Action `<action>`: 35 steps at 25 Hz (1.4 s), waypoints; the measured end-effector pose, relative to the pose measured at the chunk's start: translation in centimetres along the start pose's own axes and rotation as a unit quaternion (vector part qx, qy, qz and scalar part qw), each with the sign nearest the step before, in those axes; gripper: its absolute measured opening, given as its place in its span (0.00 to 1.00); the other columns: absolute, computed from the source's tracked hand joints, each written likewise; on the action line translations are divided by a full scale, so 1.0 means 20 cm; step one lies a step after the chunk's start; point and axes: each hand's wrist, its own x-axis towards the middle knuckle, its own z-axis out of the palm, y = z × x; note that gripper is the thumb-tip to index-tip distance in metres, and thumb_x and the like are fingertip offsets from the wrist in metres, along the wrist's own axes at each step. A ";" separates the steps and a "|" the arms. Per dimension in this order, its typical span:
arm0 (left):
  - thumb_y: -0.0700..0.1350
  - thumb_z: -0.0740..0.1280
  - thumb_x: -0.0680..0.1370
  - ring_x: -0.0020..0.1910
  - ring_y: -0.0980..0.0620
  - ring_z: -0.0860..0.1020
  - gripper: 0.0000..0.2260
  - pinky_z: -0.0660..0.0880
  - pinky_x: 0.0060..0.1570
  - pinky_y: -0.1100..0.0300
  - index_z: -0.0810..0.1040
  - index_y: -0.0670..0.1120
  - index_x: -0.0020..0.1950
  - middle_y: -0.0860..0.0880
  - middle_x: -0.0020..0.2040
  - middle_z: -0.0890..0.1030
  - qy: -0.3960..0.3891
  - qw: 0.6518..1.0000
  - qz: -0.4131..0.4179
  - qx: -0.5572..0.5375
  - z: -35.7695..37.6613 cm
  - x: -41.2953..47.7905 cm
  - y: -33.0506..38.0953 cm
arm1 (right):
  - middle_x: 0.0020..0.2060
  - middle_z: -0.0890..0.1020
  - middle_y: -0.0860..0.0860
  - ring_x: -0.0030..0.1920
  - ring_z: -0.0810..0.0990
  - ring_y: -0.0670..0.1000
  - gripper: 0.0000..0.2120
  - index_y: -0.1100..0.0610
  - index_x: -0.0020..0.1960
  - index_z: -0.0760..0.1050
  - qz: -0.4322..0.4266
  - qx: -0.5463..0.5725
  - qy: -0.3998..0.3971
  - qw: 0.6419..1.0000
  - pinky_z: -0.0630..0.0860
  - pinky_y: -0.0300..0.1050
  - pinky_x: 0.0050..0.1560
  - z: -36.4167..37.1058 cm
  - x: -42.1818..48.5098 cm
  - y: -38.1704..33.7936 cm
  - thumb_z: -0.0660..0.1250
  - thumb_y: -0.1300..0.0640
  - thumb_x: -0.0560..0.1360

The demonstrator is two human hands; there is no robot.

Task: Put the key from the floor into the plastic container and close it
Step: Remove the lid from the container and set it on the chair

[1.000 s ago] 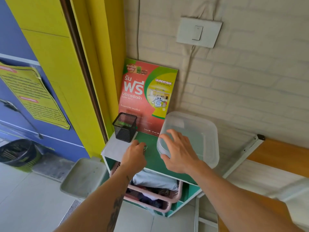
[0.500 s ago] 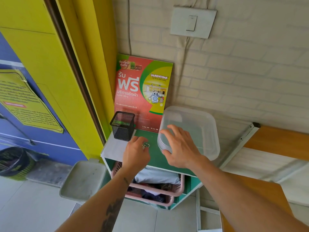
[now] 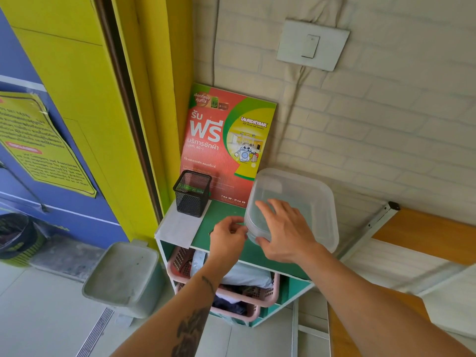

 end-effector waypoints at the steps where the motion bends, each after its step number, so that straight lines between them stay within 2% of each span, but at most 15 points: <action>1: 0.37 0.66 0.76 0.38 0.52 0.82 0.08 0.80 0.41 0.58 0.80 0.45 0.54 0.45 0.41 0.83 -0.005 1.000 -0.012 -0.021 0.00 0.00 0.00 | 0.64 0.70 0.55 0.64 0.69 0.59 0.38 0.52 0.73 0.58 -0.003 -0.001 0.001 1.000 0.70 0.55 0.62 0.00 0.00 0.00 0.66 0.42 0.67; 5: 0.35 0.65 0.76 0.39 0.51 0.79 0.09 0.79 0.47 0.52 0.80 0.43 0.54 0.48 0.37 0.78 -0.029 0.994 -0.048 -0.090 0.01 0.01 -0.01 | 0.62 0.73 0.56 0.61 0.73 0.59 0.37 0.55 0.72 0.61 -0.014 -0.014 0.004 1.000 0.75 0.56 0.56 -0.01 0.00 -0.01 0.66 0.42 0.67; 7: 0.36 0.66 0.75 0.41 0.49 0.80 0.08 0.80 0.49 0.49 0.81 0.45 0.51 0.49 0.42 0.80 -0.035 0.993 -0.054 -0.098 0.01 0.02 0.00 | 0.62 0.73 0.57 0.61 0.73 0.60 0.37 0.55 0.72 0.61 -0.021 -0.023 -0.004 1.000 0.77 0.56 0.54 -0.02 0.01 -0.01 0.65 0.41 0.67; 10: 0.38 0.67 0.75 0.50 0.45 0.82 0.06 0.82 0.52 0.44 0.80 0.47 0.49 0.47 0.53 0.83 -0.049 0.990 -0.068 -0.110 0.00 0.03 0.00 | 0.62 0.74 0.58 0.62 0.73 0.61 0.38 0.56 0.73 0.61 -0.027 -0.039 -0.020 0.999 0.78 0.57 0.52 -0.03 0.02 -0.01 0.63 0.41 0.67; 12: 0.37 0.66 0.76 0.52 0.45 0.83 0.06 0.82 0.52 0.42 0.79 0.45 0.50 0.45 0.52 0.84 -0.058 0.986 -0.078 -0.138 0.01 0.03 -0.01 | 0.64 0.74 0.60 0.63 0.73 0.61 0.39 0.57 0.73 0.60 -0.035 -0.051 -0.030 0.998 0.78 0.56 0.54 -0.04 0.03 -0.01 0.63 0.41 0.68; 16: 0.34 0.65 0.76 0.47 0.47 0.83 0.06 0.82 0.52 0.44 0.78 0.42 0.51 0.44 0.48 0.85 -0.064 0.980 -0.080 -0.168 0.02 0.02 0.00 | 0.65 0.74 0.61 0.63 0.73 0.62 0.40 0.58 0.75 0.59 -0.046 -0.071 -0.045 0.995 0.77 0.56 0.54 -0.06 0.04 -0.01 0.62 0.40 0.68; 20: 0.34 0.65 0.76 0.52 0.43 0.83 0.06 0.82 0.53 0.44 0.78 0.42 0.51 0.43 0.51 0.85 -0.064 0.982 -0.085 -0.158 0.01 0.03 0.00 | 0.65 0.75 0.61 0.63 0.74 0.62 0.40 0.58 0.75 0.59 -0.052 -0.074 -0.049 0.995 0.78 0.56 0.55 -0.07 0.05 -0.01 0.61 0.40 0.68; 27: 0.33 0.64 0.78 0.51 0.44 0.83 0.06 0.81 0.54 0.47 0.77 0.41 0.52 0.42 0.51 0.84 -0.073 0.982 -0.099 -0.145 -0.01 0.03 0.03 | 0.67 0.74 0.57 0.64 0.74 0.58 0.38 0.56 0.75 0.59 -0.044 -0.014 -0.021 0.999 0.76 0.55 0.59 -0.15 0.03 0.03 0.60 0.41 0.70; 32: 0.34 0.65 0.78 0.53 0.45 0.83 0.06 0.81 0.54 0.48 0.78 0.42 0.51 0.43 0.52 0.84 -0.070 0.984 -0.105 -0.126 -0.01 0.02 0.05 | 0.68 0.75 0.54 0.64 0.76 0.57 0.34 0.56 0.74 0.63 -0.044 0.021 0.006 0.999 0.75 0.53 0.61 -0.25 0.03 0.06 0.61 0.44 0.71; 35: 0.34 0.65 0.78 0.50 0.47 0.82 0.06 0.81 0.54 0.49 0.77 0.42 0.51 0.45 0.50 0.83 -0.066 0.986 -0.103 -0.109 -0.02 0.01 0.07 | 0.67 0.77 0.53 0.63 0.76 0.56 0.33 0.55 0.73 0.65 -0.042 0.034 0.017 0.998 0.75 0.54 0.61 -0.30 0.03 0.08 0.62 0.44 0.71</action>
